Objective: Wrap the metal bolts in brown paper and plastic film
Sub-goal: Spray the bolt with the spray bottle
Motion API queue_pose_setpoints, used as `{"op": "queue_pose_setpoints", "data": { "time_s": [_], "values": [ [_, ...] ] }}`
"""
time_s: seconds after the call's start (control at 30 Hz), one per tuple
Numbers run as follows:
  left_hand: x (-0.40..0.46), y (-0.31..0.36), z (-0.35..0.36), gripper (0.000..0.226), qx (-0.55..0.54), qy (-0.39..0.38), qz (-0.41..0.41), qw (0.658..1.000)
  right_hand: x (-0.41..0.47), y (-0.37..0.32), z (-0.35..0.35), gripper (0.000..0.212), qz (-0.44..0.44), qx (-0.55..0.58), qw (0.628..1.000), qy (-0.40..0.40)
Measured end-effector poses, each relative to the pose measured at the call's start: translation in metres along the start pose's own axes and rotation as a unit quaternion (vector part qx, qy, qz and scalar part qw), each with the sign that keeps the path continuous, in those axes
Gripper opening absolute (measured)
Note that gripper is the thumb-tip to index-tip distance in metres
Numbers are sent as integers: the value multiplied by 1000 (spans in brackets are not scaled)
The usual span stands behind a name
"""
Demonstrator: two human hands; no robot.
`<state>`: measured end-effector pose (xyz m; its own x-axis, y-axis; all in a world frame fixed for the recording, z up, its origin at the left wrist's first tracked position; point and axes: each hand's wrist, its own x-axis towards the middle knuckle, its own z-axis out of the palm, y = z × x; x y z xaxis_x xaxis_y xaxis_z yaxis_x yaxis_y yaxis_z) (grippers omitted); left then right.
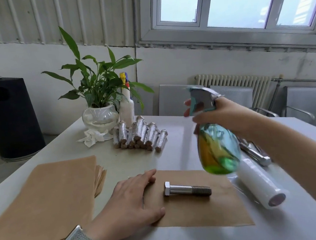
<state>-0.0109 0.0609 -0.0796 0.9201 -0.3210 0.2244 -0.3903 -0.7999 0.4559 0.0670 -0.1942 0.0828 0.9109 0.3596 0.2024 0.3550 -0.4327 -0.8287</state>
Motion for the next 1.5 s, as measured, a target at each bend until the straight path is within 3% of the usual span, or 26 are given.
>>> {"op": "queue_pose_setpoints", "data": {
  "time_s": [0.1,0.2,0.3,0.37,0.53,0.7,0.83,1.07,1.23,1.4,1.5],
  "values": [
    [-1,-1,1,88,-1,13,1,1000,-42,-5,2,40,136,-46,979,-142],
    [0,-1,2,89,-4,22,3,1000,-73,-1,14,35,248,-113,925,-264],
    [1,-1,2,90,-7,20,4,1000,-83,0,23,24,282,-163,894,-307],
    [0,-2,2,90,-11,21,4,1000,-84,0,24,25,307,-135,890,-308],
    [0,-2,2,88,-8,25,3,1000,-80,-1,35,41,315,-145,893,-285],
    [-1,-2,2,88,-9,24,0,1000,-80,-2,34,34,284,-191,901,-268],
    [0,-2,2,89,-7,23,1,1000,-90,2,18,25,301,-176,900,-263],
    [1,-3,2,90,-9,17,1,1000,-103,10,5,33,362,-130,890,-243],
    [0,-3,1,89,-3,24,5,1000,-98,10,-6,41,346,-94,898,-255],
    [0,-2,1,88,-5,24,6,1000,-53,-8,-25,37,197,-106,972,-77],
    [0,-1,1,89,-4,23,3,1000,-11,2,-19,25,121,-72,988,66]
  ]
}}
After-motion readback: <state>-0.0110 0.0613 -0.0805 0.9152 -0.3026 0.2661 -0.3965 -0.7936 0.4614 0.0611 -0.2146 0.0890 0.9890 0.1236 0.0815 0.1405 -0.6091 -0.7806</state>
